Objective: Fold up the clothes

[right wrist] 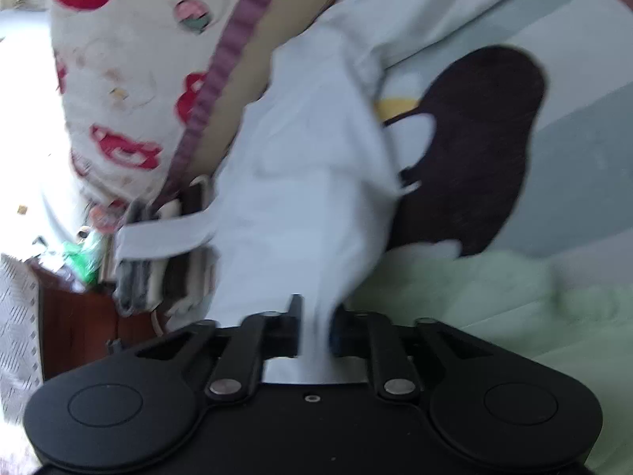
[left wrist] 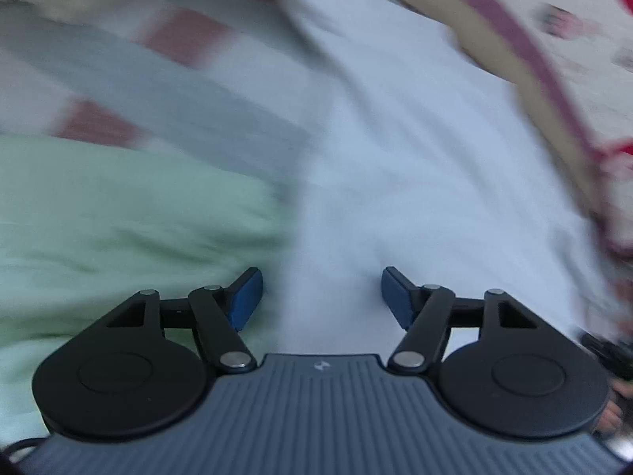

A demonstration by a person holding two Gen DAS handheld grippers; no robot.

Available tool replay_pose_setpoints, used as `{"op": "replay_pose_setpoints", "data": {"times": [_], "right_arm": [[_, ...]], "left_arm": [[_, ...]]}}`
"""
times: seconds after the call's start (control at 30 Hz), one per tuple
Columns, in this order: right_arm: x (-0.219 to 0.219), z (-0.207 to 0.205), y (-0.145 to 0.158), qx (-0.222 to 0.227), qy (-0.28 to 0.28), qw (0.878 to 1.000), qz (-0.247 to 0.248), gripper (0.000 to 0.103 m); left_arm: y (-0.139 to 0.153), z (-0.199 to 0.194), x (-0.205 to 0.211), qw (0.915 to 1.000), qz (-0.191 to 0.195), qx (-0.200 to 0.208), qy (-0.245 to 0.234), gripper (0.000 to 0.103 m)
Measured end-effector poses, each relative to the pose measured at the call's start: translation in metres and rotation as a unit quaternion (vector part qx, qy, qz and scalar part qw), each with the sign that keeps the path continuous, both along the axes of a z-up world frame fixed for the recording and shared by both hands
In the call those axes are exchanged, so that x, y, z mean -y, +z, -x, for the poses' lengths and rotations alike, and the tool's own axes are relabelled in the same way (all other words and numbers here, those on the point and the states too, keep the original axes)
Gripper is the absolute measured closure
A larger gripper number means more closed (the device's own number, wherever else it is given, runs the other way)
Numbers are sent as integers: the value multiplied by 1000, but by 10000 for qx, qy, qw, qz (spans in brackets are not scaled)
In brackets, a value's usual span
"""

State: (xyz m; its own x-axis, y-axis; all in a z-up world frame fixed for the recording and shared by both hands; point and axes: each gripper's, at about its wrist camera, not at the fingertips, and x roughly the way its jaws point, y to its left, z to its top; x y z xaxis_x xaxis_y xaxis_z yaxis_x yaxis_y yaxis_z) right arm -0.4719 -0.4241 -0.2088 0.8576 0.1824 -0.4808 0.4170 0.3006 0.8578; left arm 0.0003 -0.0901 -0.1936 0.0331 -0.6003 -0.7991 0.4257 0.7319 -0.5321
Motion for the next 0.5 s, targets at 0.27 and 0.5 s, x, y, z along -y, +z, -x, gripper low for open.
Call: {"op": "replay_pose_setpoints", "data": {"times": [0.27, 0.5], "right_arm": [[-5, -33, 13, -356, 492, 9963, 613, 94], [-4, -8, 61, 626, 654, 9953, 358, 95]], "left_arm": [[16, 6, -8, 9987, 345, 375, 67, 96], [71, 36, -64, 9889, 645, 1171, 655, 98]]}}
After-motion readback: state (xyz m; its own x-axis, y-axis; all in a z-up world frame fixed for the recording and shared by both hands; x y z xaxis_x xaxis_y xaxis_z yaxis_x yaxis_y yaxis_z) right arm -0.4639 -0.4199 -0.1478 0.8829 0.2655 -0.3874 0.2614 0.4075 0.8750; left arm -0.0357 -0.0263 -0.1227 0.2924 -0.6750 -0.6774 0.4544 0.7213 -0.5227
